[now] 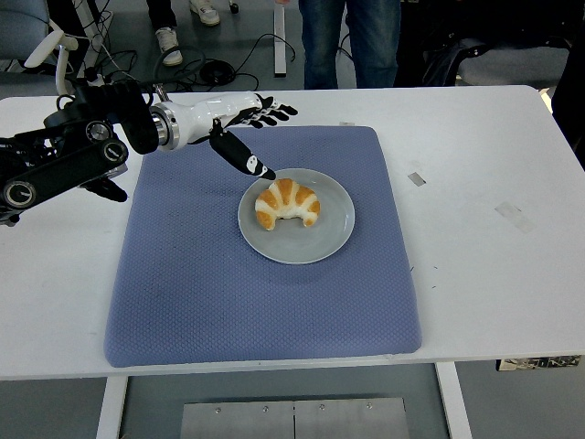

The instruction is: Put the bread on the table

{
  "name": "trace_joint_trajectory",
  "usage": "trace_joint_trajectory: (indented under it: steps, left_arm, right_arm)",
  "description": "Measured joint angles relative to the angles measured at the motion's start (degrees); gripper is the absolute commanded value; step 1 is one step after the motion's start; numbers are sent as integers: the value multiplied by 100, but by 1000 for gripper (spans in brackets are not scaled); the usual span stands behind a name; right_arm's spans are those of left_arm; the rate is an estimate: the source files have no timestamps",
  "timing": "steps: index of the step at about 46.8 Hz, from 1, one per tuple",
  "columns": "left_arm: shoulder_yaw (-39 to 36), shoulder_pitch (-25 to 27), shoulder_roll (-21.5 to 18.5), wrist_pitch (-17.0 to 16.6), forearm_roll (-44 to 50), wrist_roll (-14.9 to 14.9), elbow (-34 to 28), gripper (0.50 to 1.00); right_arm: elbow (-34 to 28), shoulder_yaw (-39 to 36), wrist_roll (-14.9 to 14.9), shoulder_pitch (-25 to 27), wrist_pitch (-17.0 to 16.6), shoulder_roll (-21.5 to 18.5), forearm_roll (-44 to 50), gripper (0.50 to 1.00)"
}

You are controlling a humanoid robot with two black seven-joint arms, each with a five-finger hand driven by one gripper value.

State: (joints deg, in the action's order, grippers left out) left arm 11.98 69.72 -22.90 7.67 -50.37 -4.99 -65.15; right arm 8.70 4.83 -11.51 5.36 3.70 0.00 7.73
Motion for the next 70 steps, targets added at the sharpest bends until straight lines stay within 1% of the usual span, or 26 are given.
trace_joint_trajectory:
  steps: [12, 20, 42, 46, 49, 59, 70]
  left_arm:
    - [-275, 6, 48, -12, -15, -12, 3, 899]
    - [-455, 17, 102, -13, -133, -53, 3, 871]
    - [-600, 7, 144, -20, -345, -64, 10, 863]
    - [-667, 6, 167, -49, -414, -64, 27, 863]
    - [-692, 6, 261, -87, -460, -64, 86, 863]
    - [-774, -1, 405, -289, -534, -57, 204, 863]
    - [-801, -8, 453, -322, -555, -54, 244, 858]
  right_arm:
    - [0, 0, 0, 0, 0, 0, 0, 1000]
    - [0, 0, 0, 0, 0, 0, 0, 1000]
    - [0, -2, 0, 0, -2, 0, 0, 1000]
    - [0, -2, 0, 0, -2, 0, 0, 1000]
    - [0, -2, -1, 0, -2, 0, 0, 1000]
    - [0, -1, -1, 0, -2, 0, 0, 1000]
    - [0, 0, 0, 0, -1, 0, 0, 1000]
